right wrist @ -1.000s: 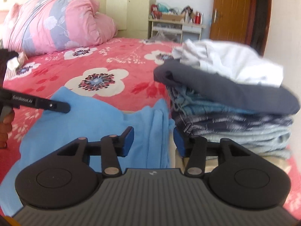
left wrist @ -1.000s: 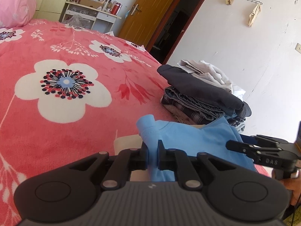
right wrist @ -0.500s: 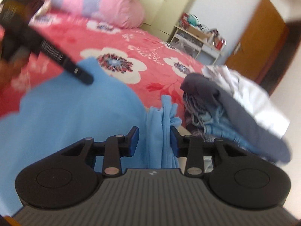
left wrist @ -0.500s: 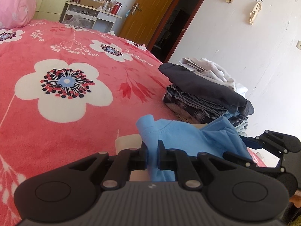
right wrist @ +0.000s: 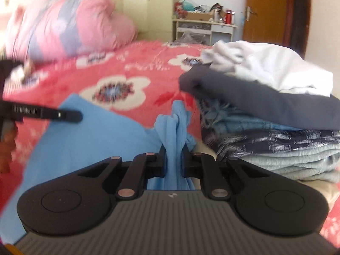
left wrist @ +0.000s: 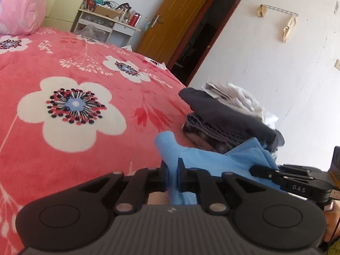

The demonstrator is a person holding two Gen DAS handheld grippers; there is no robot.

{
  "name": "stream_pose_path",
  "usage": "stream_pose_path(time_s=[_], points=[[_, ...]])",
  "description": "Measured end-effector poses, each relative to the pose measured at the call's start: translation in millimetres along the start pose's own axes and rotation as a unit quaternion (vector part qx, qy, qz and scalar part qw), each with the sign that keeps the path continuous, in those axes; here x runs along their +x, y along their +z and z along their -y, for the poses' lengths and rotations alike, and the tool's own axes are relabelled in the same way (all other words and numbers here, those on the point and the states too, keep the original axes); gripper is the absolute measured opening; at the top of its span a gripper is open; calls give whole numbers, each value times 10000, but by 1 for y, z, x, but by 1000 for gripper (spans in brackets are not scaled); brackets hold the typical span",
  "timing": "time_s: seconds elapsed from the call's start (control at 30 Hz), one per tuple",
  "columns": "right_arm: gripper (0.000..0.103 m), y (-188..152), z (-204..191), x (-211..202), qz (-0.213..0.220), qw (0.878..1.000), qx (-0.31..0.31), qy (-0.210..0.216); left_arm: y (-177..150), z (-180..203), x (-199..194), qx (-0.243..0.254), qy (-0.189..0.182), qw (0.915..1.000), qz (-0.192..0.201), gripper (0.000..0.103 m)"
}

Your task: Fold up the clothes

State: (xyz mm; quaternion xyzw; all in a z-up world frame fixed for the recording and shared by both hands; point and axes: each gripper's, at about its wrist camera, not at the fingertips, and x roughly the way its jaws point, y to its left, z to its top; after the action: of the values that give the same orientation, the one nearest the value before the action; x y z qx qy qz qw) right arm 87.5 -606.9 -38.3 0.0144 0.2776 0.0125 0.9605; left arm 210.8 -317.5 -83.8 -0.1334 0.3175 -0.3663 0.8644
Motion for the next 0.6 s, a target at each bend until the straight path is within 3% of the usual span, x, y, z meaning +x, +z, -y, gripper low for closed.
stream_pose_path(time_s=[0.37, 0.6], points=[[9, 16, 32, 26, -108, 9936, 1053, 387, 15, -13, 26, -163, 86, 9997, -147, 8], [10, -4, 42, 44, -429, 9885, 1434, 198, 8, -19, 50, -101, 209, 9982, -553, 13]])
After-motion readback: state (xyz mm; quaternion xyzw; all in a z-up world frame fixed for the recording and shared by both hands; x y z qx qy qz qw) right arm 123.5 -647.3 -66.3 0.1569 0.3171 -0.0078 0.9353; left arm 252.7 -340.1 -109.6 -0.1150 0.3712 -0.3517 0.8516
